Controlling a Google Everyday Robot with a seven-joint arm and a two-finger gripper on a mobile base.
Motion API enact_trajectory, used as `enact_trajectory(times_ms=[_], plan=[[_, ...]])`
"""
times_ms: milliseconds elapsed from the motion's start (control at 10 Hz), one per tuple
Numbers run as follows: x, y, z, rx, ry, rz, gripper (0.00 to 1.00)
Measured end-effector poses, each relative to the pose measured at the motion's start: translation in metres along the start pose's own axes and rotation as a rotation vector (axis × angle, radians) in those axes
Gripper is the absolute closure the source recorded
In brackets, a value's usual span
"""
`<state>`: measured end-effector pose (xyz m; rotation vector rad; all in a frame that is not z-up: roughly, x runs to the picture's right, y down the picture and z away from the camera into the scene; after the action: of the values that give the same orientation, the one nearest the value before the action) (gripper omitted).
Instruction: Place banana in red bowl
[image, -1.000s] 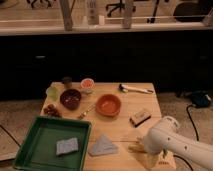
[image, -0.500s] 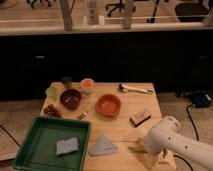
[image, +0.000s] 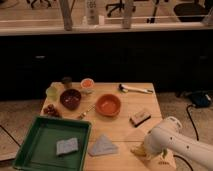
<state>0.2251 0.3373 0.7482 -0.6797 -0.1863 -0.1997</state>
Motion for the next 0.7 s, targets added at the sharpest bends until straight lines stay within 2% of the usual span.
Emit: enact_trajectory(times_ms=[200, 300, 400, 500, 700], plan=[[0.003, 0.003, -0.003, -0.002, -0.001, 0.004, 0.71], [0.004, 0.003, -0.004, -0.002, 0.000, 0.003, 0.76], [0.006, 0.003, -0.008, 0.000, 0.000, 0.000, 0.90], [0.007, 0.003, -0.010, 0.000, 0.000, -0.001, 0.94], [0.008, 0.000, -0.021, 0.007, 0.001, -0.003, 0.95]])
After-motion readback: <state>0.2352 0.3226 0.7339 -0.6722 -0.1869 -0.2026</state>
